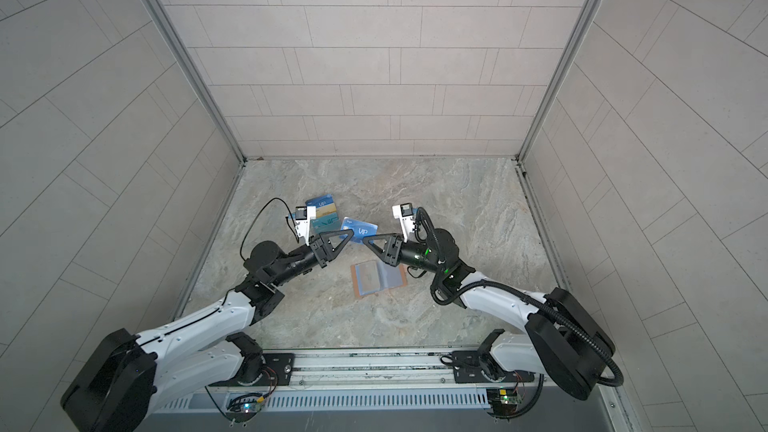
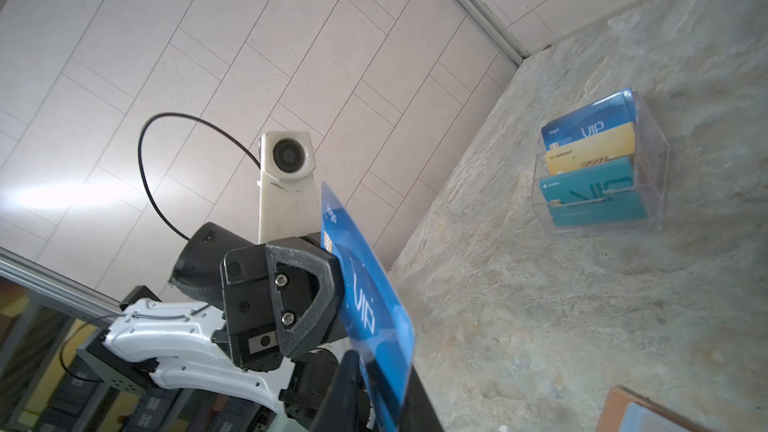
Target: Take the credit cards out of the card holder
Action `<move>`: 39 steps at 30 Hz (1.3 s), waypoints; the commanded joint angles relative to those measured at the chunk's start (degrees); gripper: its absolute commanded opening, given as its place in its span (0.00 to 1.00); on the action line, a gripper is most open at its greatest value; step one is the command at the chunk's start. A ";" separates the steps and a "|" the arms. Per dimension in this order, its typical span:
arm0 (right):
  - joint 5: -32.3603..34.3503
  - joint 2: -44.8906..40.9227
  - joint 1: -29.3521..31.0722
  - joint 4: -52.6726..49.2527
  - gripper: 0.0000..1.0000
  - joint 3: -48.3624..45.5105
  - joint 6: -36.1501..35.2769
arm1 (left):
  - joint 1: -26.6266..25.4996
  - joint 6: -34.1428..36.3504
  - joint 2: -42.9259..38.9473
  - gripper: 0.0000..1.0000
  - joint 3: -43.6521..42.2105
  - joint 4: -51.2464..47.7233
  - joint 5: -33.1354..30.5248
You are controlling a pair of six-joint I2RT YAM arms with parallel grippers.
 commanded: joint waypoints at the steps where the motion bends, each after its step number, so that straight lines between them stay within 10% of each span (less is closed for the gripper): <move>1: -0.24 -0.42 0.41 4.03 0.08 0.94 1.40 | 0.08 0.18 -0.33 0.11 0.03 2.05 1.80; 13: -6.19 -11.13 -0.52 -31.99 0.00 6.48 -19.20 | 2.03 26.91 -10.90 0.60 15.36 -50.05 4.11; 25: -15.76 -11.13 -0.02 -65.51 0.00 18.20 -41.40 | 2.05 45.22 -6.56 0.57 31.05 -80.80 17.07; 39: -21.58 -6.77 1.94 -69.49 0.00 23.00 -47.74 | 2.00 52.69 -2.95 0.49 34.29 -89.29 25.55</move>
